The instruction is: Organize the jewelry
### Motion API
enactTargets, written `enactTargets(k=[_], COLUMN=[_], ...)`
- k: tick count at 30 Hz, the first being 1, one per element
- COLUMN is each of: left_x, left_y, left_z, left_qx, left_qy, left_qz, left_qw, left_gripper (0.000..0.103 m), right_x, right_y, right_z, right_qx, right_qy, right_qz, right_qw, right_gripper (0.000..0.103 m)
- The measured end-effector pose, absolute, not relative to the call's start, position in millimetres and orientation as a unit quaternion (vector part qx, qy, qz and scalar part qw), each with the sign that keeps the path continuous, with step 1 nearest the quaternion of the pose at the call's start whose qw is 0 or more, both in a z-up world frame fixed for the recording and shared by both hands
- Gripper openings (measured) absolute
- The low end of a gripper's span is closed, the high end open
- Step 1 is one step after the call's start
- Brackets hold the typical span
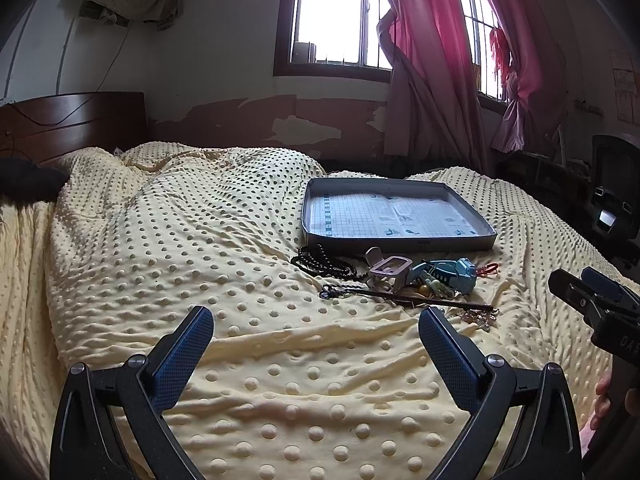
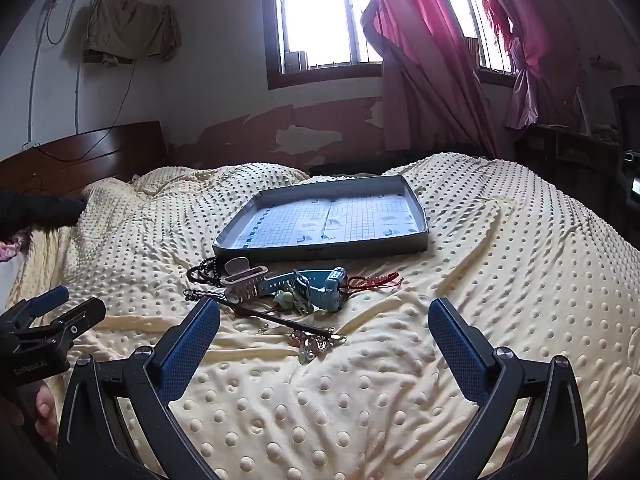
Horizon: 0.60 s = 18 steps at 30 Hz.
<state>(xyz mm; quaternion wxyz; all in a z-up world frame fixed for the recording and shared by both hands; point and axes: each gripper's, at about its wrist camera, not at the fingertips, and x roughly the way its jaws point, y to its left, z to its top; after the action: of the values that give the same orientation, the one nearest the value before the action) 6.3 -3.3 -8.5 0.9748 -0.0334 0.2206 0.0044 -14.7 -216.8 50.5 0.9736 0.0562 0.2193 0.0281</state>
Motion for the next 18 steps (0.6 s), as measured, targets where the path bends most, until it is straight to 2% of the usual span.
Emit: enactTargets(k=[18], left_x=[5.4], left_y=[1.3], left_z=[-9.4], left_qx=[-0.03], left_qy=[0.222], left_qz=[0.013], left_qw=[0.975], left_gripper=[0.103], right_x=[-14.0], right_y=[-218.3], right_z=[48.9], right_qx=[0.062], right_qy=[0.22], right_qz=[0.027], right_qw=[0.973], right_gripper=[0.102])
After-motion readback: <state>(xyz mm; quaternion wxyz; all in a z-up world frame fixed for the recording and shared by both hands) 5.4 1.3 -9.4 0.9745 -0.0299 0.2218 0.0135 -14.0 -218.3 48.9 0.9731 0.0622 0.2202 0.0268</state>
